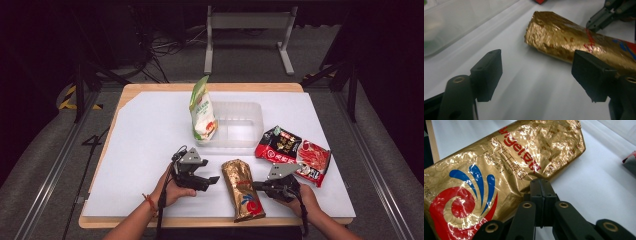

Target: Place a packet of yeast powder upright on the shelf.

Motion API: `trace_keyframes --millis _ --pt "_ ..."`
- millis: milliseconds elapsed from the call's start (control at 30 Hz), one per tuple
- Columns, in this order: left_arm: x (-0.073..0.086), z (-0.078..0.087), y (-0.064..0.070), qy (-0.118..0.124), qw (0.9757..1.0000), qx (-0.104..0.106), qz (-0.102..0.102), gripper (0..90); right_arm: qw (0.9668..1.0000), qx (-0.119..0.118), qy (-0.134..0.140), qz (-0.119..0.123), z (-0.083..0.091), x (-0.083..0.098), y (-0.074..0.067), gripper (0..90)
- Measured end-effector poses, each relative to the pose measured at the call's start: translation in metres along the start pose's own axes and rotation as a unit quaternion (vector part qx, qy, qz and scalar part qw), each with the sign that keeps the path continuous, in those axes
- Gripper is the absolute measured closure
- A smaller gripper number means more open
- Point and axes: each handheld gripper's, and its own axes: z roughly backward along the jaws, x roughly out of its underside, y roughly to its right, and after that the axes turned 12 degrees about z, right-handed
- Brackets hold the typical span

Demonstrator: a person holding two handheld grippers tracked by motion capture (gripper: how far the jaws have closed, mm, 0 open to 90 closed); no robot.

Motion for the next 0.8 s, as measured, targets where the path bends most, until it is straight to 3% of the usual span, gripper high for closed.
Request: trace_keyframes --millis 33,167,433,733,800 --pt "-0.003 -0.004 0.0 0.003 0.9999 0.008 0.006 24.6 1.0 0.002 0.0 0.003 -0.001 -0.001 -0.001 90.0" --pt "-0.011 -0.014 0.0 0.001 0.9999 0.011 0.01 23.4 0.9999 0.002 0.001 0.01 -0.002 -0.002 -0.002 90.0" --pt "-0.015 -0.022 -0.008 -0.011 0.9999 -0.01 0.001 22.6 0.9998 0.007 0.004 0.02 -0.005 -0.005 -0.005 90.0" --pt "-0.015 -0.027 -0.007 -0.024 0.9994 0.023 0.005 25.4 0.9997 0.006 0.007 0.024 -0.006 -0.006 -0.006 90.0" --pt "-0.015 -0.031 -0.005 -0.031 0.9993 0.022 0.006 24.4 0.9996 0.005 0.006 0.028 -0.006 -0.006 -0.006 90.0"
